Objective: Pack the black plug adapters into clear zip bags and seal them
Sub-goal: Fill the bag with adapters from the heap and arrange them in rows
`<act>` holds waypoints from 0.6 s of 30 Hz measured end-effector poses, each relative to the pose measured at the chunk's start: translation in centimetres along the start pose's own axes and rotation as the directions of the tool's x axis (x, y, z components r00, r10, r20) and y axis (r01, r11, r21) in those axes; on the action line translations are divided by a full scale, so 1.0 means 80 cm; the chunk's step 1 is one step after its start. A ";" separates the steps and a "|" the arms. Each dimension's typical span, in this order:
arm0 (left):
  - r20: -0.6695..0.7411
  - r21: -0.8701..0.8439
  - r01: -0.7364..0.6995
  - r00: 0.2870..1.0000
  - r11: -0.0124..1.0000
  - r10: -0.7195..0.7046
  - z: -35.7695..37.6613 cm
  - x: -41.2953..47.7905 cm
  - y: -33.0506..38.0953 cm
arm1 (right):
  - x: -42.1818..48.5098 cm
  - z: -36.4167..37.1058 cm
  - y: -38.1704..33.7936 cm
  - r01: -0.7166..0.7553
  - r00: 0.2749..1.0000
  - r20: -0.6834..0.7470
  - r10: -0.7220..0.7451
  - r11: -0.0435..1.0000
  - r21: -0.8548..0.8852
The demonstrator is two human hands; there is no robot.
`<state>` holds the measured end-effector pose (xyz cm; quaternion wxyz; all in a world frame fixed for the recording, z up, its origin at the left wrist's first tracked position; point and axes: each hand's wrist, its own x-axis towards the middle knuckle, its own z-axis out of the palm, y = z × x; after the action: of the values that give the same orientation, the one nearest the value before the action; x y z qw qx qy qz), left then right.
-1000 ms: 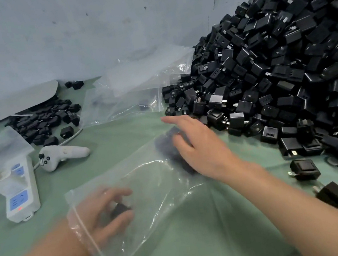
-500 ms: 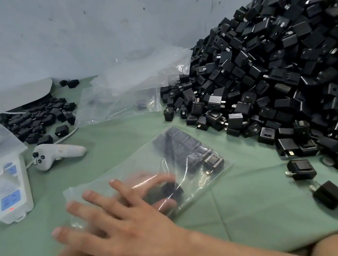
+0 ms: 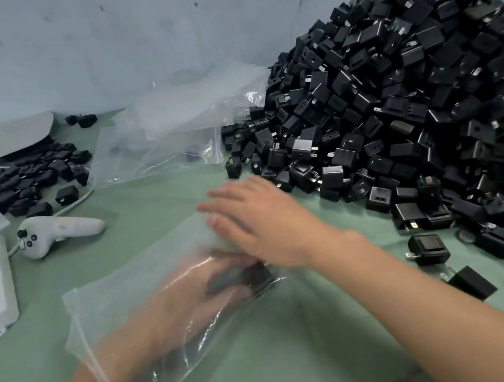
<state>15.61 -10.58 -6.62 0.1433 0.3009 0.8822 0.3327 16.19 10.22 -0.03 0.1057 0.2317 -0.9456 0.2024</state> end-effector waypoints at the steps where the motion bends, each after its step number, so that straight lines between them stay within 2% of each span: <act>1: 0.011 -0.034 -0.003 1.000 0.999 0.003 -0.003 0.002 0.011 | 0.003 -0.005 0.016 -0.060 0.996 -0.064 0.066 0.994 0.086; 3: 0.016 -0.099 -0.049 0.999 0.994 0.051 -0.003 0.009 0.025 | 0.002 -0.012 0.046 -0.197 0.962 -0.105 0.252 0.907 0.371; 4: -0.001 -0.109 -0.088 0.996 0.990 0.088 -0.003 0.013 0.034 | -0.002 -0.011 0.057 -0.256 0.943 -0.059 0.326 0.831 0.494; 6: -0.016 -0.077 -0.124 0.992 0.989 0.124 -0.007 0.018 0.048 | -0.010 -0.002 0.067 -0.321 0.928 0.045 0.369 0.734 0.598; 9: 0.000 -0.059 -0.095 0.995 0.994 0.095 -0.009 0.023 0.056 | -0.015 0.011 0.072 -0.361 0.922 0.125 0.368 0.695 0.622; 12: 0.039 -0.057 -0.046 0.998 0.997 0.048 -0.011 0.027 0.062 | -0.013 0.010 0.073 -0.370 0.917 0.135 0.375 0.677 0.636; 14: 0.003 0.007 -0.038 0.999 0.999 0.038 -0.012 0.029 0.064 | -0.014 0.010 0.074 -0.363 0.921 0.137 0.365 0.676 0.641; 16: -0.065 0.111 -0.055 0.996 0.992 0.063 -0.010 0.029 0.066 | -0.014 0.011 0.071 -0.346 0.928 0.120 0.352 0.702 0.623; 18: -0.126 0.223 -0.060 0.988 0.973 0.090 -0.004 0.030 0.073 | -0.011 0.013 0.064 -0.294 0.949 0.056 0.311 0.802 0.520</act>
<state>16.08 -5.76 -2.57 0.0365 0.3246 0.9091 0.2584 14.39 14.30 -2.92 0.0206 0.0945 -0.8779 0.4690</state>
